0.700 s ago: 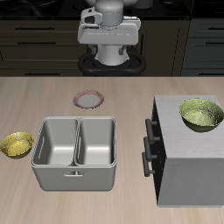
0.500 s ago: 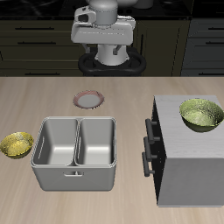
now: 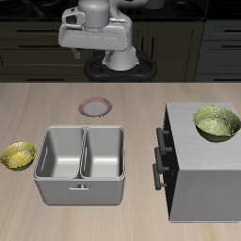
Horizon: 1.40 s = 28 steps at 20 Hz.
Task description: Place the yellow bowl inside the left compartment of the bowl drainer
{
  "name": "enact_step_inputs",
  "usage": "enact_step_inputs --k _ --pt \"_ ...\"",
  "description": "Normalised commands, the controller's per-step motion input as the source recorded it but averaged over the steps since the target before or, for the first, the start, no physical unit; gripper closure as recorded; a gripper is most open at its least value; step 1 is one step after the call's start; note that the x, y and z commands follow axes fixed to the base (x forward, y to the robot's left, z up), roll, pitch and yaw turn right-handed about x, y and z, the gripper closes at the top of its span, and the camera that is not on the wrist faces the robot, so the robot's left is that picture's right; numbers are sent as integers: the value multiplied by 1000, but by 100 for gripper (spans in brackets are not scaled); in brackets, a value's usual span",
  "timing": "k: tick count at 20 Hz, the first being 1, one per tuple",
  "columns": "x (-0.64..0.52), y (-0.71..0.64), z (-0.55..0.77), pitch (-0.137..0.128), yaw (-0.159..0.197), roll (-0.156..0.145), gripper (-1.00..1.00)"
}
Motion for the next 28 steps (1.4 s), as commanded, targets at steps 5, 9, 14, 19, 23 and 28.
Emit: enact_step_inputs --k 5,9,14,19,23,28 --pt "181 -287 92 -32 27 13 -100" --pt "133 -226 120 -31 1 2 -100" --pt "162 -397 139 -26 -16 -44 -100" --pt "116 -391 44 -2 -16 -28 -100" --pt "101 -423 89 -25 15 -23 -100" --pt "35 -196 185 -48 17 -15 -100"
